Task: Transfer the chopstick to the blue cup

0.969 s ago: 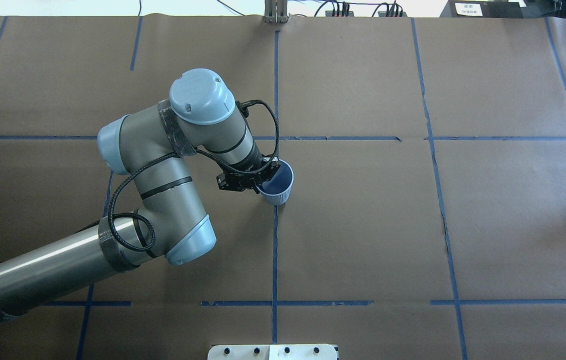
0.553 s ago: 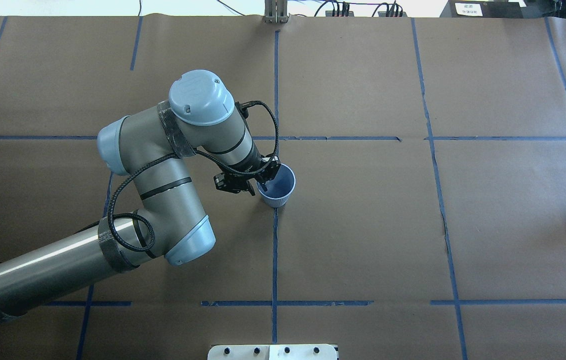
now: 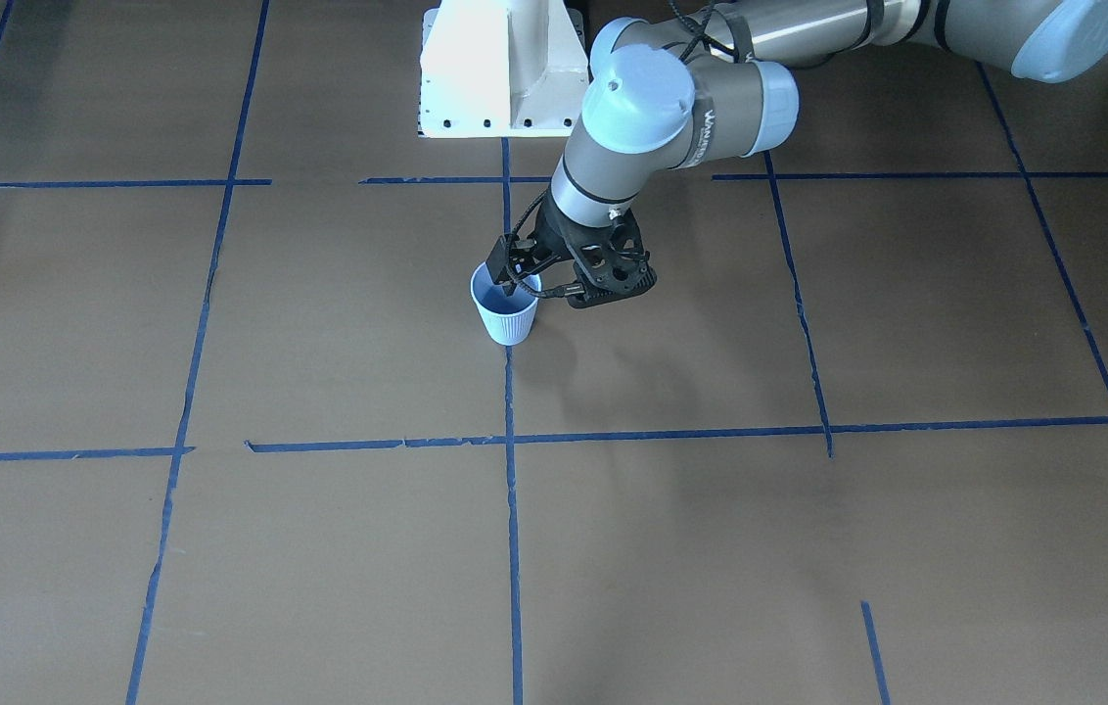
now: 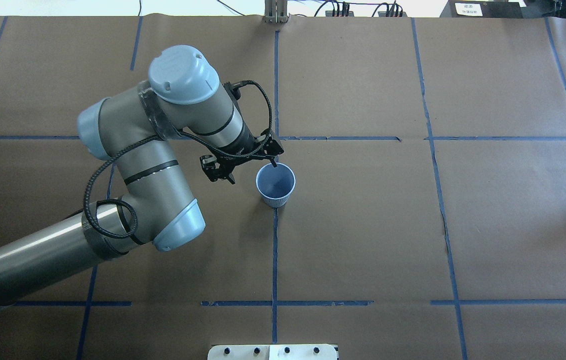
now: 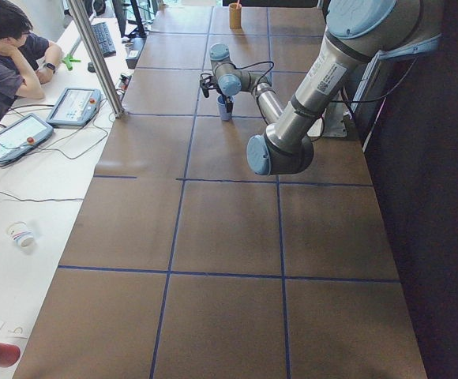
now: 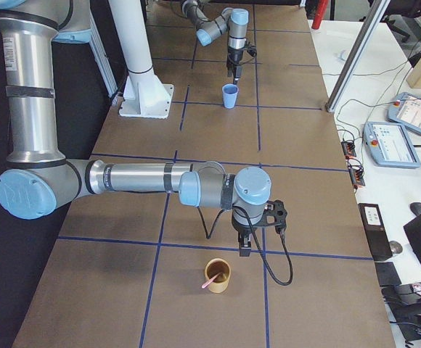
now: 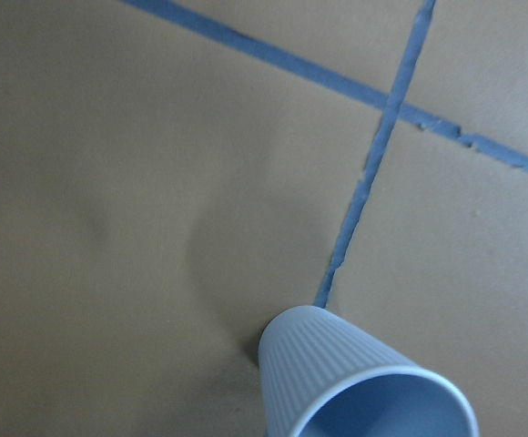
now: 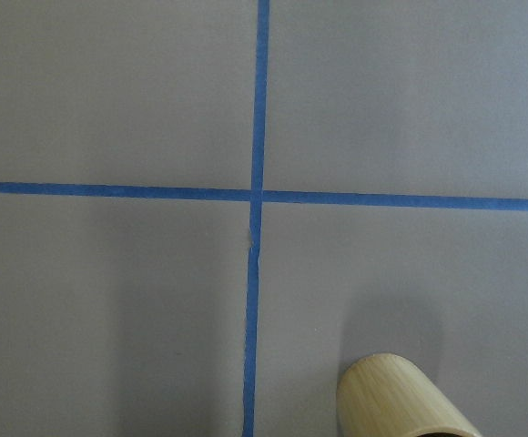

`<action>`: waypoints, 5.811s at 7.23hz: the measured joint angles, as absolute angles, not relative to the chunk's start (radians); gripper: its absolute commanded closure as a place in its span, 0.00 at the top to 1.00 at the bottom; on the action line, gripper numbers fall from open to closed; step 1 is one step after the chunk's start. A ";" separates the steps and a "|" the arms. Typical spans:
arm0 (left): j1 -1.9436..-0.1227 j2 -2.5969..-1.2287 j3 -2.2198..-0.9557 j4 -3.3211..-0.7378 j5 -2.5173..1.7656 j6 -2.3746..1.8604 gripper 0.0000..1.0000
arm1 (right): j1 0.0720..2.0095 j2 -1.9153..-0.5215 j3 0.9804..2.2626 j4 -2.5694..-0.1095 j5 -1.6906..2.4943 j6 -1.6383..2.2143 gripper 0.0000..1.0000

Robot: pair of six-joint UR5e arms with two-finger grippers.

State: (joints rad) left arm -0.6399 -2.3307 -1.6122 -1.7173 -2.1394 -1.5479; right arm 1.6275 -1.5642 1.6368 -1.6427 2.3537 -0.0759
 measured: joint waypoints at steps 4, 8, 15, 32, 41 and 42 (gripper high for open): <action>-0.829 -2.139 -1.865 -1.714 -2.328 -1.524 1.00 | 1.628 -1.601 1.671 -1.643 2.388 -0.081 1.00; -0.931 -2.051 -1.917 -1.708 -2.381 -1.422 1.00 | 1.653 -1.631 1.621 -1.641 2.384 -0.373 1.00; -0.930 -2.045 -1.927 -1.707 -2.378 -1.417 1.00 | 1.701 -1.644 1.475 -1.643 2.333 -0.565 0.95; -0.923 -2.002 -1.963 -1.707 -2.376 -1.419 1.00 | 1.770 -1.691 1.486 -1.646 2.331 -0.603 0.09; -0.926 -2.010 -1.974 -1.706 -2.381 -1.427 1.00 | 1.898 -1.761 1.890 -2.035 2.255 -0.621 0.00; -0.927 -2.008 -1.989 -1.706 -2.381 -1.428 1.00 | 1.945 -1.760 1.966 -2.140 2.176 -0.654 0.00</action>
